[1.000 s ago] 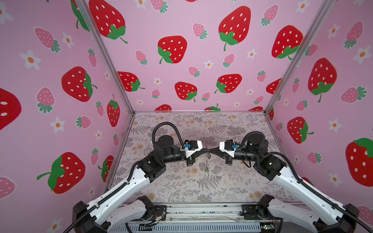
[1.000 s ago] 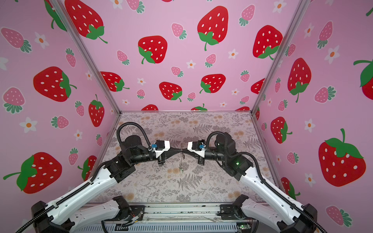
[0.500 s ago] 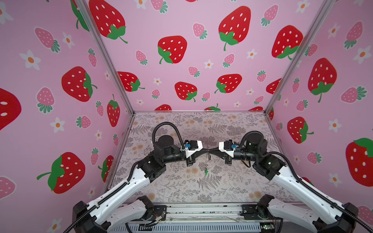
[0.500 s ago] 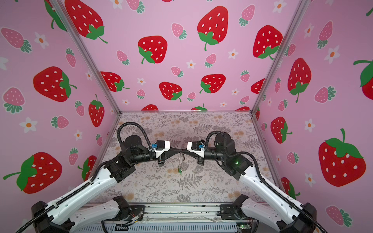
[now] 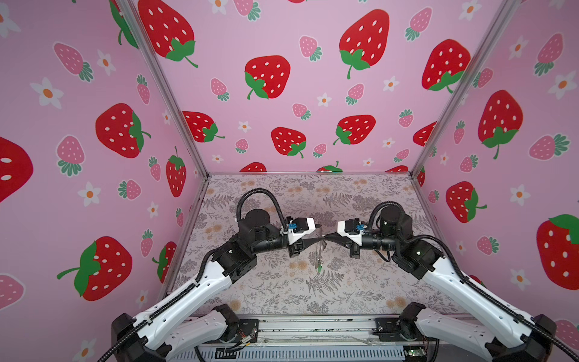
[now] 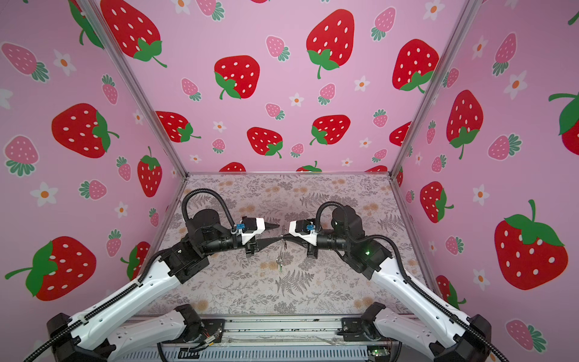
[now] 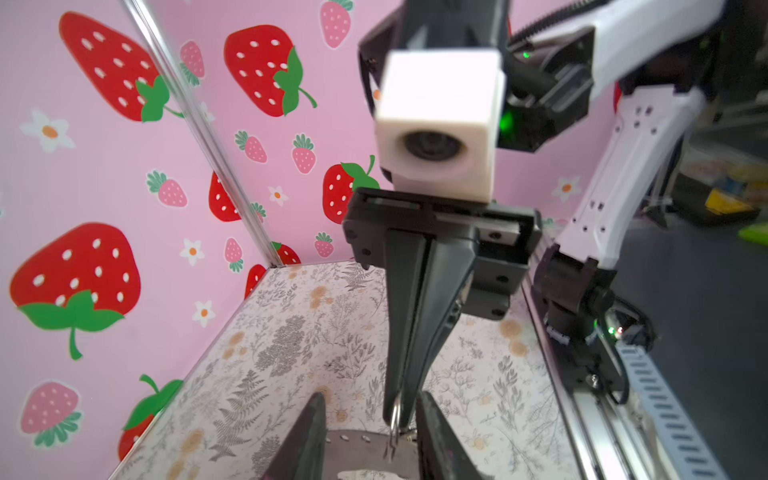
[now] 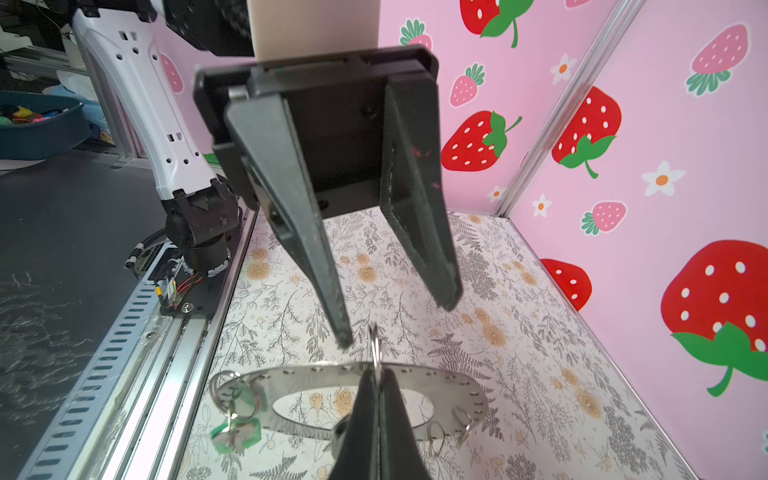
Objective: Put the keys on the keyring
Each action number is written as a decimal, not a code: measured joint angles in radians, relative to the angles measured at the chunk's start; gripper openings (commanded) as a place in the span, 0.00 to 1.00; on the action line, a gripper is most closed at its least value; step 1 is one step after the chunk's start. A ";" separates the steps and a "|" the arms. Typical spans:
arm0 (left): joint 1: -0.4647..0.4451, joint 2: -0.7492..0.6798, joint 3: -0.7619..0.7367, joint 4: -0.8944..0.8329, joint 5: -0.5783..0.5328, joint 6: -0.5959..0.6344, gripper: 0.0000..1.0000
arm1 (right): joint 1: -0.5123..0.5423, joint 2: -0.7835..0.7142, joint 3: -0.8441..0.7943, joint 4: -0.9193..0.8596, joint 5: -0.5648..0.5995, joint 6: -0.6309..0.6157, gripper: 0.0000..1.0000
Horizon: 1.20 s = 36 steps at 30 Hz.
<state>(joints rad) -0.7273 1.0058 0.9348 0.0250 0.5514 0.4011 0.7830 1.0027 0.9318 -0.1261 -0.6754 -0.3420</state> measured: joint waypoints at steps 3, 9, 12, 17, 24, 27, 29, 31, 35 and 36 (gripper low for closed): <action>-0.026 -0.001 0.051 -0.071 -0.086 0.051 0.40 | 0.000 0.032 0.071 -0.079 0.040 -0.003 0.00; -0.116 -0.003 0.107 -0.175 -0.232 0.177 0.39 | 0.000 0.100 0.203 -0.215 0.094 0.002 0.00; -0.168 0.012 0.127 -0.219 -0.312 0.237 0.37 | 0.000 0.129 0.241 -0.268 0.109 0.003 0.00; -0.209 0.042 0.145 -0.255 -0.408 0.309 0.34 | 0.000 0.150 0.257 -0.335 0.124 0.004 0.00; -0.215 0.068 0.166 -0.296 -0.483 0.360 0.31 | 0.003 0.151 0.261 -0.379 0.127 0.003 0.00; -0.216 0.075 0.179 -0.304 -0.493 0.369 0.31 | 0.005 0.151 0.263 -0.388 0.126 0.002 0.00; -0.216 0.081 0.185 -0.307 -0.497 0.372 0.30 | 0.007 0.152 0.264 -0.393 0.127 0.001 0.00; -0.216 0.086 0.188 -0.309 -0.499 0.375 0.29 | 0.009 0.152 0.264 -0.394 0.127 0.000 0.00; -0.216 0.095 0.188 -0.314 -0.499 0.377 0.26 | 0.011 0.152 0.264 -0.394 0.126 0.000 0.00; -0.216 0.097 0.188 -0.315 -0.499 0.377 0.25 | 0.011 0.152 0.264 -0.393 0.126 0.000 0.00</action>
<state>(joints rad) -0.9428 1.1030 1.1229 -0.2897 0.0528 0.7780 0.7937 1.1545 1.1957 -0.5194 -0.5495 -0.3424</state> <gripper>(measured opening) 0.263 0.044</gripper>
